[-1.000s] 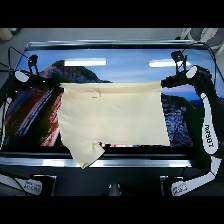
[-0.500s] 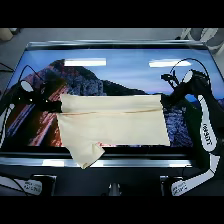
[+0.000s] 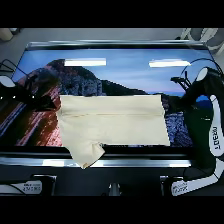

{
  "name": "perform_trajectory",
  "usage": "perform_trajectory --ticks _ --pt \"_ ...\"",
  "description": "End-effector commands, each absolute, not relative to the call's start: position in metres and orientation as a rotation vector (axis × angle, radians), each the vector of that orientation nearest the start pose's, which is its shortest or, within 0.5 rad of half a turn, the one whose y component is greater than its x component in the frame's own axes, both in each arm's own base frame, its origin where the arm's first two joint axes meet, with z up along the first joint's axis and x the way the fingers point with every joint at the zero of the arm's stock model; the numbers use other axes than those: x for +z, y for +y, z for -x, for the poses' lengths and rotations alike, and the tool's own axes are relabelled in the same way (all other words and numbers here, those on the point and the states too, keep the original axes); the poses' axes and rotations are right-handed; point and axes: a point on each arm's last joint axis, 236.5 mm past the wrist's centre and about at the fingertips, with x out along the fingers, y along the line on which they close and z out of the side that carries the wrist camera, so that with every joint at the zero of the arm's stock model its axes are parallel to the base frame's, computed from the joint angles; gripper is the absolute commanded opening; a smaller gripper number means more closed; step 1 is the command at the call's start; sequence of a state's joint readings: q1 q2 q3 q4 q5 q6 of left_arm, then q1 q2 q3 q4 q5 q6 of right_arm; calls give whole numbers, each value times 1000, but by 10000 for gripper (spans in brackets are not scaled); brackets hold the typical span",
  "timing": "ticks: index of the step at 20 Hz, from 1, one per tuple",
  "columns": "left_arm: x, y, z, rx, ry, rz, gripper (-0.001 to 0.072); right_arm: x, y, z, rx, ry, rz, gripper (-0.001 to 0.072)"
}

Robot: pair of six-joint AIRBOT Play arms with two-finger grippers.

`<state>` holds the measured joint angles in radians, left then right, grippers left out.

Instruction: Fold the shirts.

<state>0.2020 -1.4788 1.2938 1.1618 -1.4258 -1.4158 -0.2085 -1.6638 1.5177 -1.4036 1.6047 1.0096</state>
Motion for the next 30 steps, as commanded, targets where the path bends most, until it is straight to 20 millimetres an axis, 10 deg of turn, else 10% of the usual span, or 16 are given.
perform_trajectory --ticks 1,4,9,18,20,22,30 --pt "-39 -31 -293 -190 1610 477 422 -42 -42 -316 468 1713 38 466" --pt "-79 -59 -222 -196 1668 536 421 -60 -31 -276 505 1744 39 468" --pt "-98 -85 -177 -242 1721 579 422 -61 -27 -266 512 1755 29 467" --pt "-111 -111 -187 -202 1674 557 419 -78 -22 -247 523 1800 5 509" --pt "-112 -113 -187 -205 1671 548 364 -89 -18 -232 532 1834 -14 511" --pt "-111 -115 -185 -212 1680 542 24 -97 -14 -219 548 1861 -24 569" --pt "-104 -116 -189 -233 1642 525 21 -120 -3 -223 522 1794 -70 526"
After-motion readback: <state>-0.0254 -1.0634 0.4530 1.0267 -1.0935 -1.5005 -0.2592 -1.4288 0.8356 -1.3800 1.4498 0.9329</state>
